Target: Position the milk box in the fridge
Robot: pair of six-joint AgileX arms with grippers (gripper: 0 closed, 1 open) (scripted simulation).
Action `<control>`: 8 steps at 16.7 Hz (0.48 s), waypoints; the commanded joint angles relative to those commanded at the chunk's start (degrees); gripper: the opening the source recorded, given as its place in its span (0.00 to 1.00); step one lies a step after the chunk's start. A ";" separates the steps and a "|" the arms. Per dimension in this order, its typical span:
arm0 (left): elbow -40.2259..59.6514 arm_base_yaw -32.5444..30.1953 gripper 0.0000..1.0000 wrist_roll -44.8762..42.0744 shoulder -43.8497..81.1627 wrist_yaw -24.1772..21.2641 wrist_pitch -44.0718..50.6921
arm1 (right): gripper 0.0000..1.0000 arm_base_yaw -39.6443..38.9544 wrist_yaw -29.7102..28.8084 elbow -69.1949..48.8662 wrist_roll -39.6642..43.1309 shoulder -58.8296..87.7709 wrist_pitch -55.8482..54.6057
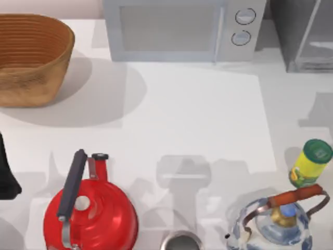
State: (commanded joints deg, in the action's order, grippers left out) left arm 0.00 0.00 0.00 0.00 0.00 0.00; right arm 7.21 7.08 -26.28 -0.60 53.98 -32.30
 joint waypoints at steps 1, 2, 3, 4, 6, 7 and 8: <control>0.00 0.00 1.00 0.00 0.00 0.00 0.00 | 0.00 0.86 0.73 -2.83 -0.02 7.42 -3.50; 0.00 0.00 1.00 0.00 0.00 0.00 0.00 | 0.00 1.71 1.45 -5.66 -0.04 14.86 -6.97; 0.00 0.00 1.00 0.00 0.00 0.00 0.00 | 0.00 2.55 2.17 -8.44 -0.07 22.18 -10.41; 0.00 0.00 1.00 0.00 0.00 0.00 0.00 | 0.00 3.37 2.87 -11.16 -0.10 29.24 -13.76; 0.00 0.00 1.00 0.00 0.00 0.00 0.00 | 0.00 4.89 4.19 -16.31 -0.17 42.03 -20.09; 0.00 0.00 1.00 0.00 0.00 0.00 0.00 | 0.00 5.59 4.80 -18.68 -0.21 47.58 -23.00; 0.00 0.00 1.00 0.00 0.00 0.00 0.00 | 0.00 6.23 5.37 -20.89 -0.24 52.54 -25.71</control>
State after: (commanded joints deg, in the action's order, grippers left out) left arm 0.00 0.00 0.00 0.00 0.00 0.00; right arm 13.44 12.45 -47.17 -0.84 106.52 -58.01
